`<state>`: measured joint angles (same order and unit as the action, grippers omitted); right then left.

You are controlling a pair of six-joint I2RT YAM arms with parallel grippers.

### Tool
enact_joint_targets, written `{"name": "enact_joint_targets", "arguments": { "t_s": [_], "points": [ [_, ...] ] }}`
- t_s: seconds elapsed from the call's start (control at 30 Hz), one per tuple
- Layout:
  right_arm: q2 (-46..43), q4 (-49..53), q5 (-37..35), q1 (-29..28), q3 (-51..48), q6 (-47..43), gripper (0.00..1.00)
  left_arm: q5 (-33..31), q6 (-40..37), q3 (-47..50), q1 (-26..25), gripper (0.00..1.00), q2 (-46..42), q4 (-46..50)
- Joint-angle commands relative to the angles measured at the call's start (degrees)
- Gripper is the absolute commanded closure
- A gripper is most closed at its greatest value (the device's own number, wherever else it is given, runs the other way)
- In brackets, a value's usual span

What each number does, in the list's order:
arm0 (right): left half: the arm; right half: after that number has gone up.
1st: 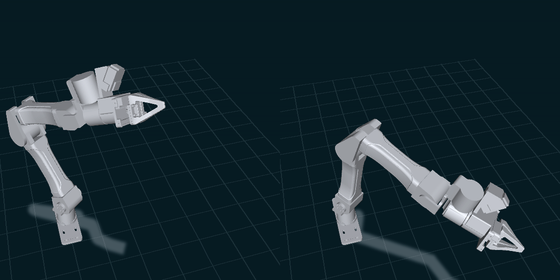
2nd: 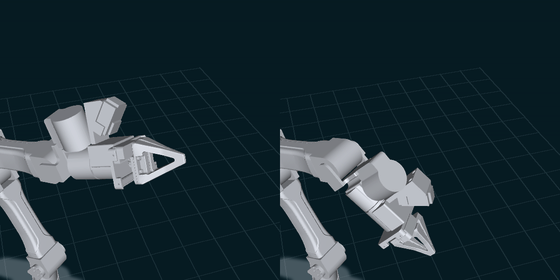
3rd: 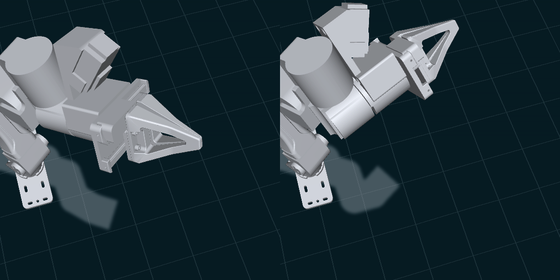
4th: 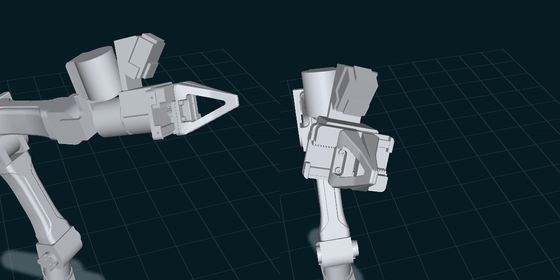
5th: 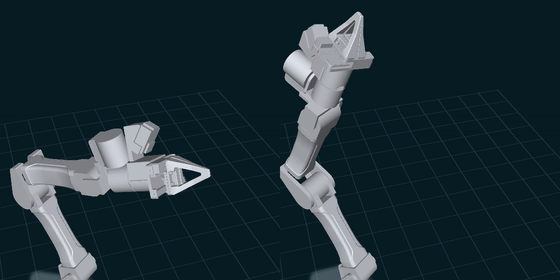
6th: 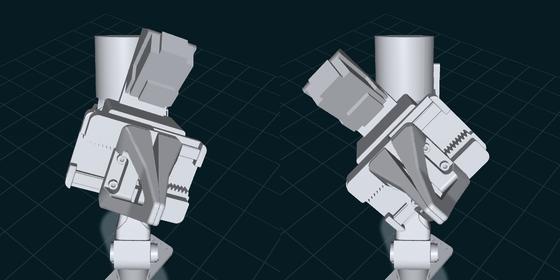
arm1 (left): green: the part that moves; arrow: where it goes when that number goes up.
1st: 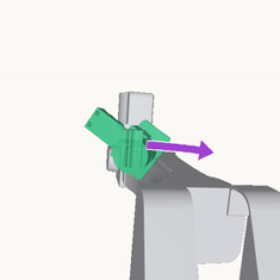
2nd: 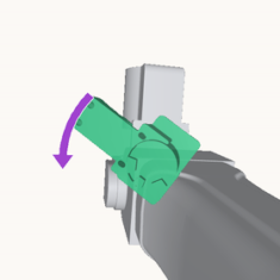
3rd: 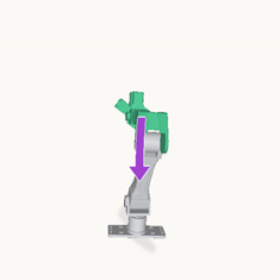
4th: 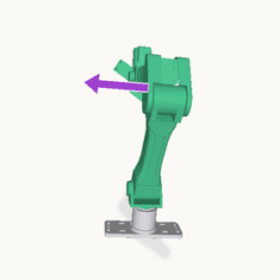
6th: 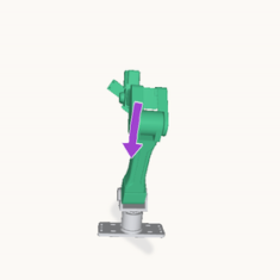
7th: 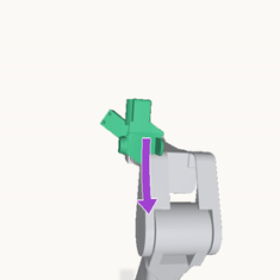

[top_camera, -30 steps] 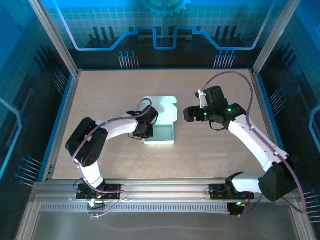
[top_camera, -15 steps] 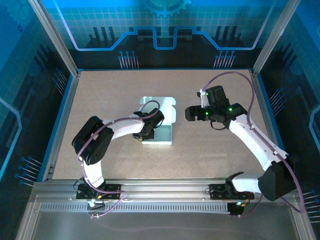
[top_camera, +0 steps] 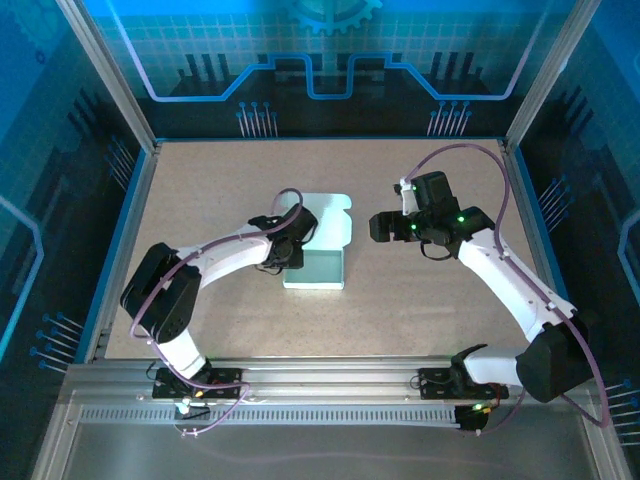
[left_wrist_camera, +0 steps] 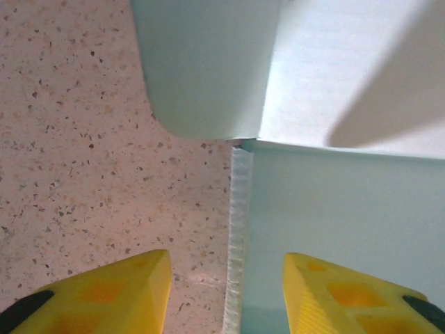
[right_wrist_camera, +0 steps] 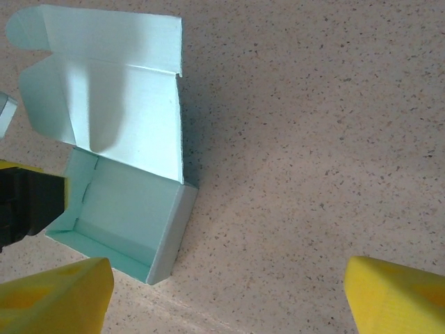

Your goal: Fold the paper box

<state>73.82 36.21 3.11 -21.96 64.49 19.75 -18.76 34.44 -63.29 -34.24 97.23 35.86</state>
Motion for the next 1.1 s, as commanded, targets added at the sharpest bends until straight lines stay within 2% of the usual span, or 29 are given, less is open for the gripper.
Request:
{"name": "enact_joint_targets", "arguments": {
  "t_s": [0.0, 0.2, 0.4, 0.6, 0.83, 0.97, 1.07],
  "points": [
    [-0.88, -1.08, 1.09, 0.26, 0.21, 0.80, 0.13, 4.12, 0.11, 2.17, 1.93, 0.48, -1.52, -2.38],
    [2.31, 0.48, -0.18, -2.94, 2.55, -3.18, 0.12, 9.64, -2.32, 0.92, 5.85, 0.28, -5.29, -6.10],
    [13.09, 4.80, -0.13, -6.53, 12.05, -9.60, 0.13, 18.60, -7.85, -3.07, 12.48, 0.13, -6.93, -6.76],
    [25.96, 10.90, 4.51, -6.26, 25.09, -16.91, 0.25, 24.53, -12.91, -5.80, 17.97, 0.08, -7.49, -5.33],
    [40.19, 20.72, 13.40, -3.96, 42.16, -22.69, 0.47, 25.96, -14.94, -4.68, 20.85, 0.08, -9.65, -4.65],
    [46.32, 28.55, 14.02, -3.18, 50.44, -26.01, 0.51, 26.23, -14.85, -3.32, 21.24, 0.08, -10.22, -4.50],
    [47.95, 30.97, 12.97, -2.92, 52.79, -27.09, 0.52, 26.07, -14.95, -2.57, 21.25, 0.08, -10.66, -4.47]
  ]
}}
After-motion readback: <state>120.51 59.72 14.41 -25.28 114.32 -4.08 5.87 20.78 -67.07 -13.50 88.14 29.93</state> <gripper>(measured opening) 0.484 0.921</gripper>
